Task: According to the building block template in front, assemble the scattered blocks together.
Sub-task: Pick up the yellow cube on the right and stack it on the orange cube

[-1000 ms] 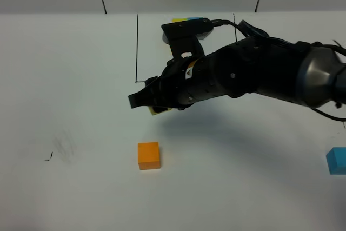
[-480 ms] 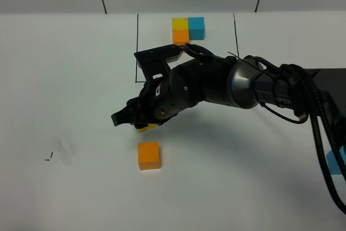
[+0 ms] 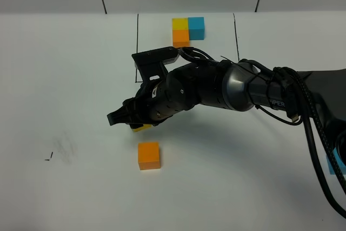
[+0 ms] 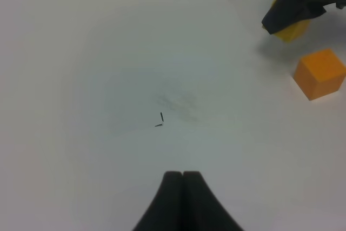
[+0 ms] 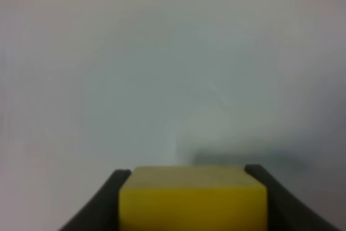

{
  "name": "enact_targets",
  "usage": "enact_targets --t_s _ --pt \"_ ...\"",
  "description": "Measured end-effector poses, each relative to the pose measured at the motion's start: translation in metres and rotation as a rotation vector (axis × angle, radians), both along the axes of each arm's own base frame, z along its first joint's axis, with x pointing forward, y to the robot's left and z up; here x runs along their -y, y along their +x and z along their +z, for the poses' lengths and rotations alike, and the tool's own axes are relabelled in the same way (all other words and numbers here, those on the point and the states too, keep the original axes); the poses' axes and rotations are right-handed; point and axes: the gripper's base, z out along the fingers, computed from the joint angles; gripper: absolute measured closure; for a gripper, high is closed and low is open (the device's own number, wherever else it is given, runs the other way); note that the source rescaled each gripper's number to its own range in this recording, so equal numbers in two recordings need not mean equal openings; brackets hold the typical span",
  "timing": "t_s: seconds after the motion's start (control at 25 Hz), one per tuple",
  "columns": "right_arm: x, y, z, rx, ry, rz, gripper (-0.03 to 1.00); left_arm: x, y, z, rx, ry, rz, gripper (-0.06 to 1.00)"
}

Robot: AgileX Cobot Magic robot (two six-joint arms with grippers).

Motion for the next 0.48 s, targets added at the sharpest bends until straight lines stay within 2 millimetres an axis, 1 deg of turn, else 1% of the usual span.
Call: enact_targets --t_s 0.2,0.48 --pt "-0.0008 0.0017 0.0013 -0.008 0.034 -0.051 0.44 0.0000 0.0000 0.0000 0.000 0.000 0.000 0.94" --pt "0.0028 0.0013 -0.0011 -0.029 -0.003 -0.080 0.44 0.0000 0.0000 0.0000 0.000 -0.001 0.000 0.94"
